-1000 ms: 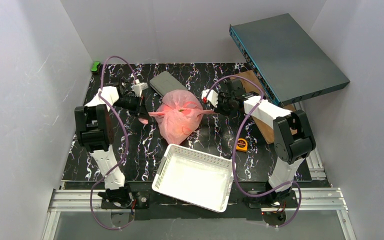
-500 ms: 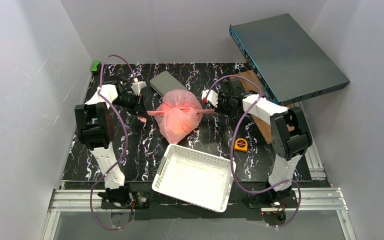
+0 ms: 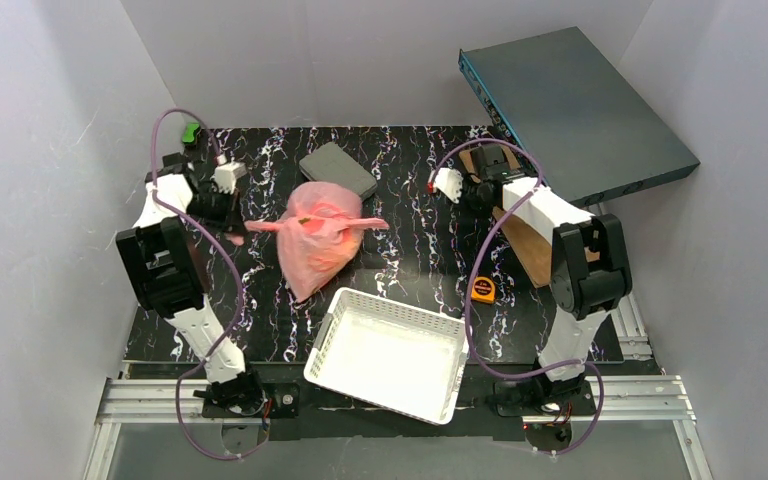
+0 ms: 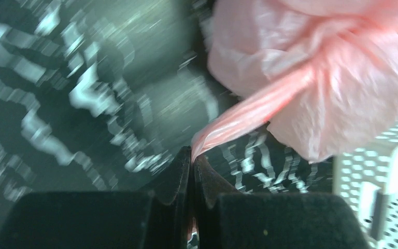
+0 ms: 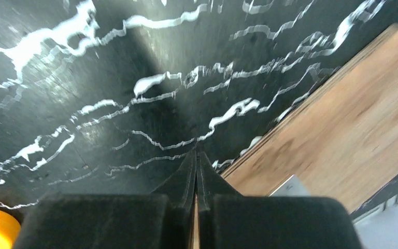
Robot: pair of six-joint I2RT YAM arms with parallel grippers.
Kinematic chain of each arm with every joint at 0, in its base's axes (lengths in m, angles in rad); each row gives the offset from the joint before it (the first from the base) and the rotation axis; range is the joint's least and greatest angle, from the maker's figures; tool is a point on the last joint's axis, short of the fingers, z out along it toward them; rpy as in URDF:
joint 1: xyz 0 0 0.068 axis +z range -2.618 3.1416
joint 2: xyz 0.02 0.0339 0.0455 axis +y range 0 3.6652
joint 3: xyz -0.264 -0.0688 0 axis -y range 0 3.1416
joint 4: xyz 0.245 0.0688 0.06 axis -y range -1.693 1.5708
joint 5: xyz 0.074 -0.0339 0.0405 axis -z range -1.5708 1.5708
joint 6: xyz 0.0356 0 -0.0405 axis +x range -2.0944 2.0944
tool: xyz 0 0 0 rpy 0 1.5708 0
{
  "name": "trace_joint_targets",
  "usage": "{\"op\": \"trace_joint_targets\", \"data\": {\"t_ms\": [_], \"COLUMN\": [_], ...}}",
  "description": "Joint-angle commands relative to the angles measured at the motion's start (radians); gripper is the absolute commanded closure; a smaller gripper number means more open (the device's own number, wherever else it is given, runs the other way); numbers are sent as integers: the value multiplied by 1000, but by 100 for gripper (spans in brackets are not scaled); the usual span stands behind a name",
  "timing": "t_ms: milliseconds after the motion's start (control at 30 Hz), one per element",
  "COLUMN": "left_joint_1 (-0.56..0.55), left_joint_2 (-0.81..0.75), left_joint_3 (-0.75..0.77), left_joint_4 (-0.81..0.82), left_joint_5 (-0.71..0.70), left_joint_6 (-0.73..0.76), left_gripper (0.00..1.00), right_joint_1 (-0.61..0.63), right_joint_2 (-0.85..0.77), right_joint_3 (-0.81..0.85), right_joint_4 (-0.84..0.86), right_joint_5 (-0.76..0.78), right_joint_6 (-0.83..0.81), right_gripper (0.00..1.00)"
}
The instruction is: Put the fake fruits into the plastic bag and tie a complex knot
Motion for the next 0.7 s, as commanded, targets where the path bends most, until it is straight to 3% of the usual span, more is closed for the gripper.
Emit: {"op": "trace_joint_targets", "data": {"t_ms": [0, 333, 400, 467, 667], "left_joint_1": [33, -47, -73, -90, -84], "left_joint_2": [3, -30, -35, -37, -52], "left_joint_3": [-41, 0, -6, -4, 96], "left_joint_4": [7, -116, -111, -110, -263], "left_joint_5": [-128, 73, 75, 75, 168], "left_joint_6": [39, 23, 13, -3, 14], "left_gripper": [100, 100, 100, 95, 44], "right_joint_1": [49, 61, 62, 61, 61], "right_joint_2": [69, 52, 41, 31, -9], "right_joint_3": [47, 183, 209, 240, 339], "right_joint_4": [-78, -230, -260, -294, -353], "right_joint_5": [130, 28, -4, -40, -119], "right_joint_6": [58, 120, 146, 170, 278], "right_gripper": [99, 98, 87, 68, 25]}}
